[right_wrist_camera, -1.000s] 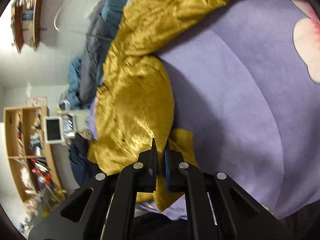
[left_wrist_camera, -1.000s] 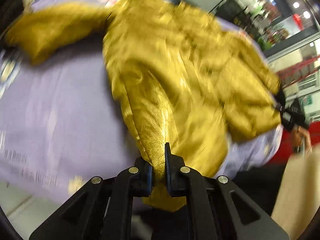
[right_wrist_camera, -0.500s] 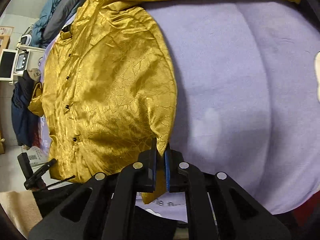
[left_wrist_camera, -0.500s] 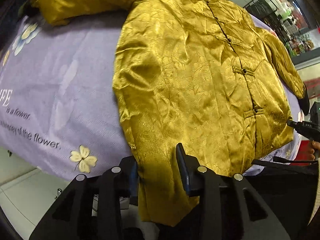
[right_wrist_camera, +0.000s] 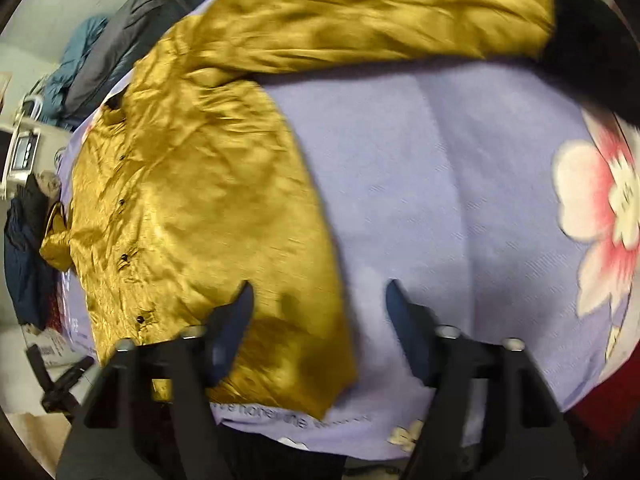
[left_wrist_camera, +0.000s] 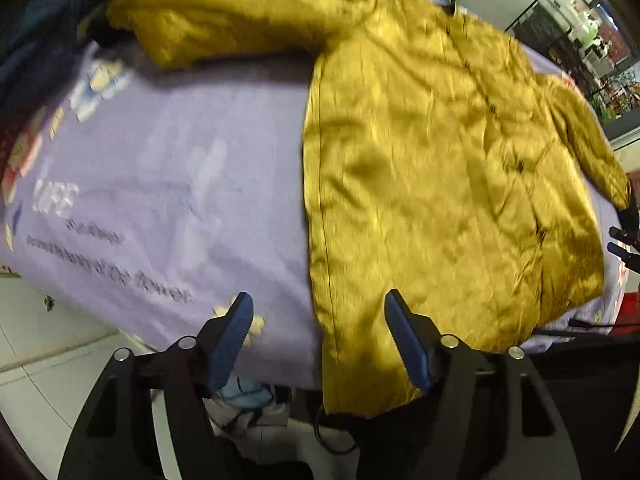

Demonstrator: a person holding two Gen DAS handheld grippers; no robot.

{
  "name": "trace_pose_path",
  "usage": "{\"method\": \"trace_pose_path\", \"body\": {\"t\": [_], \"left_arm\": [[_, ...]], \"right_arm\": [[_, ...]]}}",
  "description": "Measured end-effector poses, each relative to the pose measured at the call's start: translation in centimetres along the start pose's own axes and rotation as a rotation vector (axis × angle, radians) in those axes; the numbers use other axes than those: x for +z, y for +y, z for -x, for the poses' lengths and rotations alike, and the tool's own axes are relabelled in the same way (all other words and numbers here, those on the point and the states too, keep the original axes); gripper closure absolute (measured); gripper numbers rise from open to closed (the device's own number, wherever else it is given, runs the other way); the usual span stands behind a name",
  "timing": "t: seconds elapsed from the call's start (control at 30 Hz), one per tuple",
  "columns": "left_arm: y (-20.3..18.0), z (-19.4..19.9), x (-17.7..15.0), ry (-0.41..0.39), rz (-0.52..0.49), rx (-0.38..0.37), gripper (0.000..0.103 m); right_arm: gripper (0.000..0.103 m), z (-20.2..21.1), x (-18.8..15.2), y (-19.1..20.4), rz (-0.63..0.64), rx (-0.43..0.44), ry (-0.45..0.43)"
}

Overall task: Fold large clothes
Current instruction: 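Press both grippers on the jacket front to smooth it flat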

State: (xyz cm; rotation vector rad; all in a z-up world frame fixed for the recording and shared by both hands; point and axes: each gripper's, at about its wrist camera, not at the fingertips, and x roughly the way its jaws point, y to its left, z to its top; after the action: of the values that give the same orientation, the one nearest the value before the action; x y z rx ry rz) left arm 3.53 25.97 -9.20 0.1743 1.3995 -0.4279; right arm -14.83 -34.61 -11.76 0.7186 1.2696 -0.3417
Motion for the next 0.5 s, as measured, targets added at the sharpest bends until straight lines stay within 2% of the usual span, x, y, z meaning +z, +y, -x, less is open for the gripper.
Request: {"method": "trace_pose_path", "body": {"t": [0.13, 0.33, 0.5], "left_arm": [[-2.6, 0.3, 3.3, -0.058, -0.036, -0.014, 0.032], [-8.5, -2.9, 6.8, -0.051, -0.080, -0.053, 0.027], [-12.0, -6.0, 7.5, 0.016, -0.154, -0.058, 0.025]], "right_arm": [[0.034, -2.5, 1.3, 7.2, 0.198, -0.005, 0.025], [0.034, -6.5, 0.7, 15.9, 0.465, -0.093, 0.073], [0.034, -9.1, -0.8, 17.6, 0.546, -0.128, 0.132]]}}
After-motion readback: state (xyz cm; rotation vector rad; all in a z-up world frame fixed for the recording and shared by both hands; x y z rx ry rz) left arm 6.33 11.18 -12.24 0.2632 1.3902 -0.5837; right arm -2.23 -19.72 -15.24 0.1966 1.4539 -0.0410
